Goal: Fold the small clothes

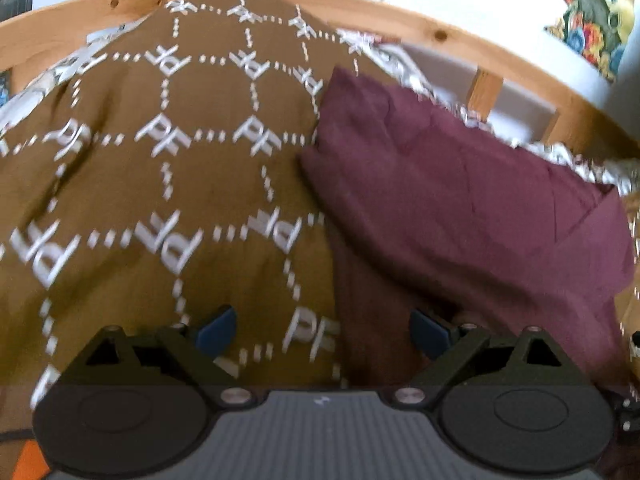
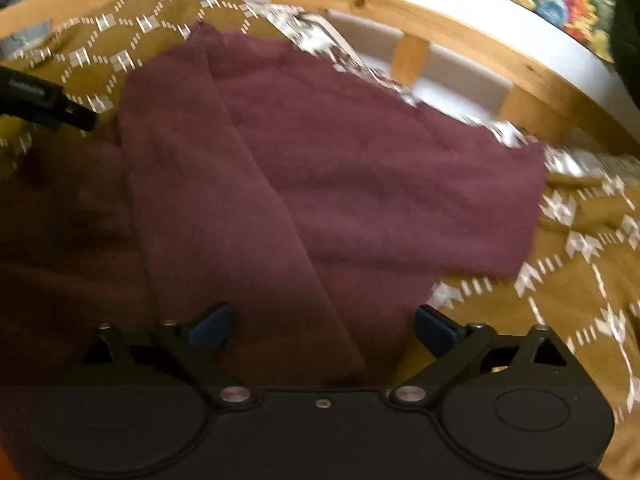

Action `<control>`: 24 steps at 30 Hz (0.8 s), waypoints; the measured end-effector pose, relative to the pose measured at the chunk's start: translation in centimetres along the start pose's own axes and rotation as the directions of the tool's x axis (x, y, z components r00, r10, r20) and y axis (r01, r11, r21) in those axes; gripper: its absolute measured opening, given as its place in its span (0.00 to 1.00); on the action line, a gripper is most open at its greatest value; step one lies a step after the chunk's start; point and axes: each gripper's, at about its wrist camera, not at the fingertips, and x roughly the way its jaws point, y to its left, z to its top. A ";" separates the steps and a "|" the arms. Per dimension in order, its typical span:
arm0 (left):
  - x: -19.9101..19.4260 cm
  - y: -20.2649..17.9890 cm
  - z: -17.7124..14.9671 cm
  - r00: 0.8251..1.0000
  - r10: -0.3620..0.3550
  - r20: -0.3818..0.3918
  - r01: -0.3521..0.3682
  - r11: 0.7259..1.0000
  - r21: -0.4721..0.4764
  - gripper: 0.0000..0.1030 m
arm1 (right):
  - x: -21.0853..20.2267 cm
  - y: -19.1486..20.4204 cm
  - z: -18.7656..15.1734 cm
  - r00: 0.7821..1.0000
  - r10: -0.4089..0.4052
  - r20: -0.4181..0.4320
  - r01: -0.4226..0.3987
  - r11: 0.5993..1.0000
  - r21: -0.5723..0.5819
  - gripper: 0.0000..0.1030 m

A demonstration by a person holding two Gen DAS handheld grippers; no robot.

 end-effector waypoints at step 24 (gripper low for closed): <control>-11.5 -2.7 -4.7 0.997 -0.068 -0.026 0.071 0.992 0.101 0.99 | -12.9 5.2 -8.8 0.999 0.017 -0.032 -0.022 0.981 -0.195 0.99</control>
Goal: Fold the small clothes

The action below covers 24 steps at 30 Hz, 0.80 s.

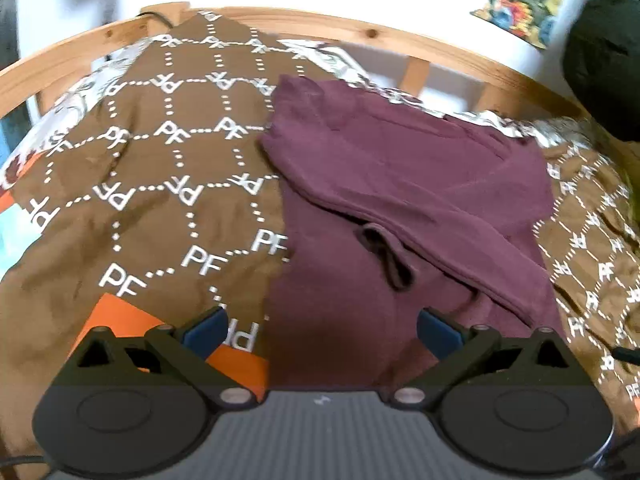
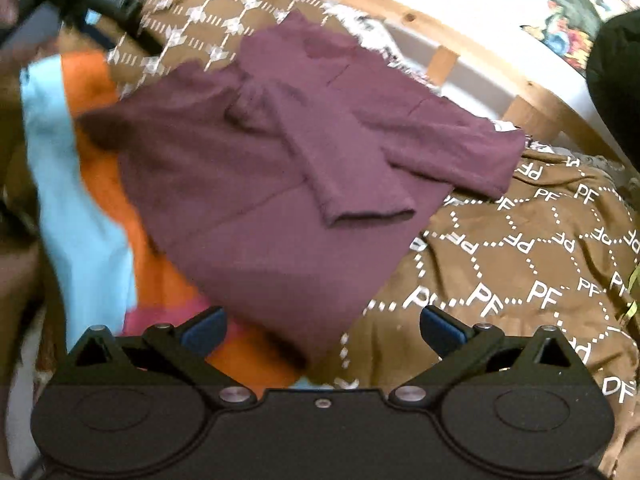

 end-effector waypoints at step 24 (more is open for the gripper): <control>-1.9 -3.4 -2.0 0.956 -0.294 0.020 0.260 0.873 0.411 0.99 | 2.7 -4.0 3.8 0.969 0.219 0.111 -0.244 0.914 0.326 0.15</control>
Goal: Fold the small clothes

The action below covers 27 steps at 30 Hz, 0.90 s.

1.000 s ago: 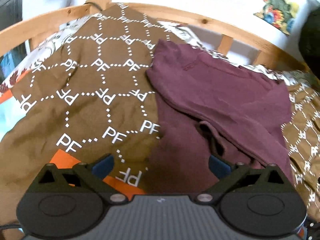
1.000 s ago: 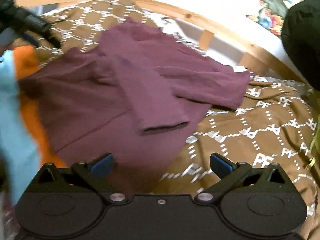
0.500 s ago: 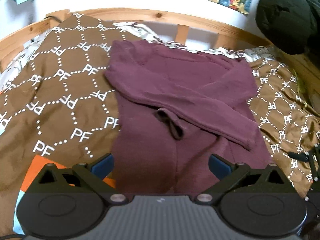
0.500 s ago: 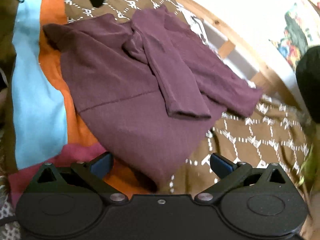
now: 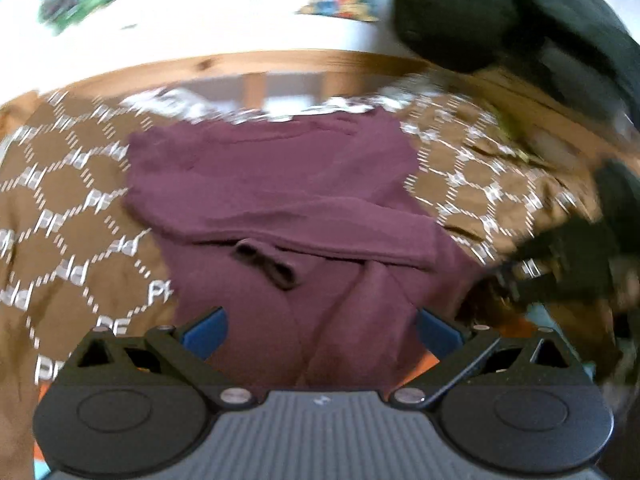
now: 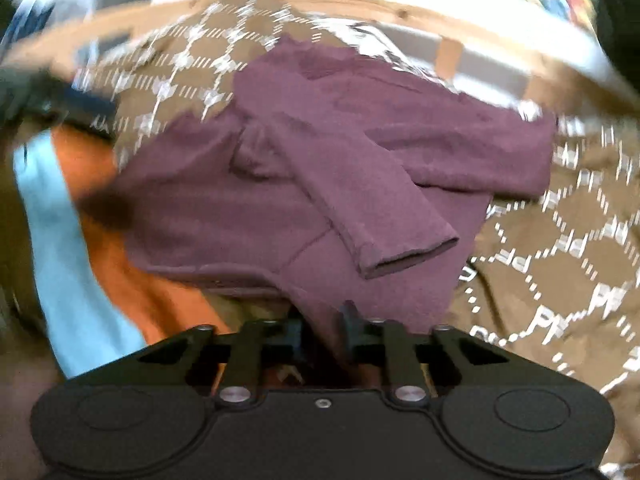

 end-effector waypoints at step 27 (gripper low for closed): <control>9.6 -7.3 -2.0 0.977 0.207 -0.055 -0.178 0.927 0.329 0.69 | -1.0 -4.7 6.5 0.989 0.132 0.067 -0.145 0.952 0.269 0.09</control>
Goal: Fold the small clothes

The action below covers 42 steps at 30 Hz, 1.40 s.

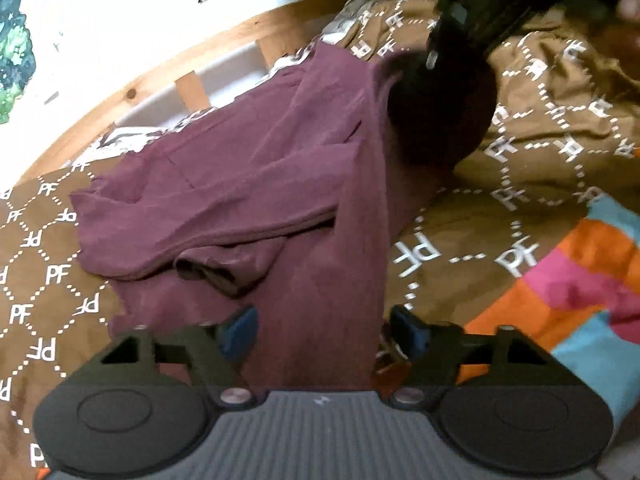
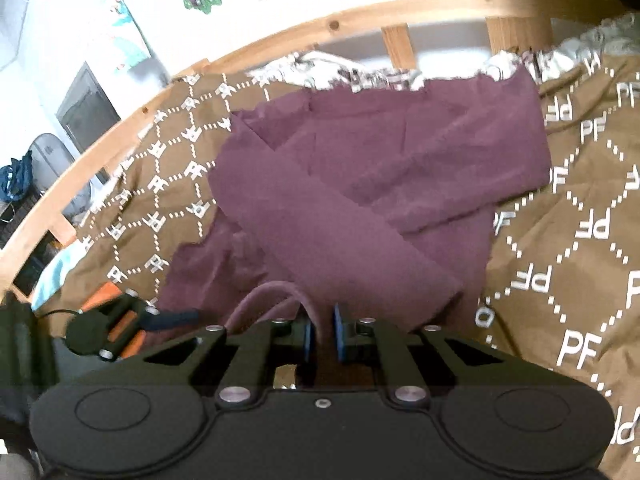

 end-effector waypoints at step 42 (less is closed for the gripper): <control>-18.8 7.7 -2.5 0.956 0.175 0.235 -0.110 0.958 -0.266 0.02 | -15.9 3.9 -5.5 0.951 -0.075 0.301 0.110 0.989 -0.100 0.03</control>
